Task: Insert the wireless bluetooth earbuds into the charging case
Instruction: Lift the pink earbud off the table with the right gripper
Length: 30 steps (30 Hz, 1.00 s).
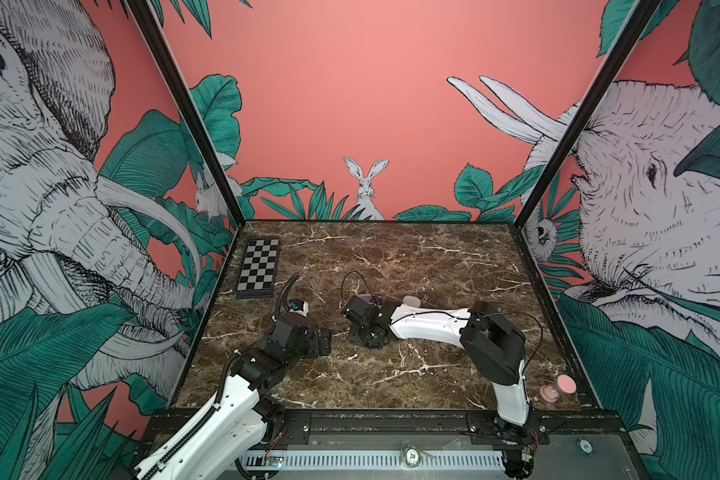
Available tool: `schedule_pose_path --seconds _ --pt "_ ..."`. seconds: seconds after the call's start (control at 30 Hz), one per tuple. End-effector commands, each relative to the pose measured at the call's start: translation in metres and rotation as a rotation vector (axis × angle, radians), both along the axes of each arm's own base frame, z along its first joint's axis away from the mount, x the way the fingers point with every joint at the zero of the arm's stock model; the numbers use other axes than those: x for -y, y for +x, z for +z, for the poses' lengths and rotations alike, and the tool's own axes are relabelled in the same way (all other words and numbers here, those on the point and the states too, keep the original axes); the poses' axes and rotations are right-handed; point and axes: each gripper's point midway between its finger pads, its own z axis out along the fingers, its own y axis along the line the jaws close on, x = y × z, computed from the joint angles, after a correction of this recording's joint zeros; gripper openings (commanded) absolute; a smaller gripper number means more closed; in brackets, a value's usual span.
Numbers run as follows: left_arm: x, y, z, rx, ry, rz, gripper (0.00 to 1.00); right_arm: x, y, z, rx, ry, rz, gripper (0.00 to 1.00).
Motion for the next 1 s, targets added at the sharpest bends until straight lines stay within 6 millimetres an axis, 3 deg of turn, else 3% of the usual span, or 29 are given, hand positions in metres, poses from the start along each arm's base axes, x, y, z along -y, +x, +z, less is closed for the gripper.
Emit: schedule_pose_path --seconds 0.0,0.97 --pt "-0.0006 0.0004 -0.0021 0.005 0.008 0.0 0.99 0.0001 0.0019 -0.0052 0.008 -0.023 0.006 0.23" --pt "0.0002 0.0012 -0.0029 -0.001 0.011 -0.001 0.99 -0.0039 0.0058 -0.0118 -0.007 0.019 0.027 0.22"
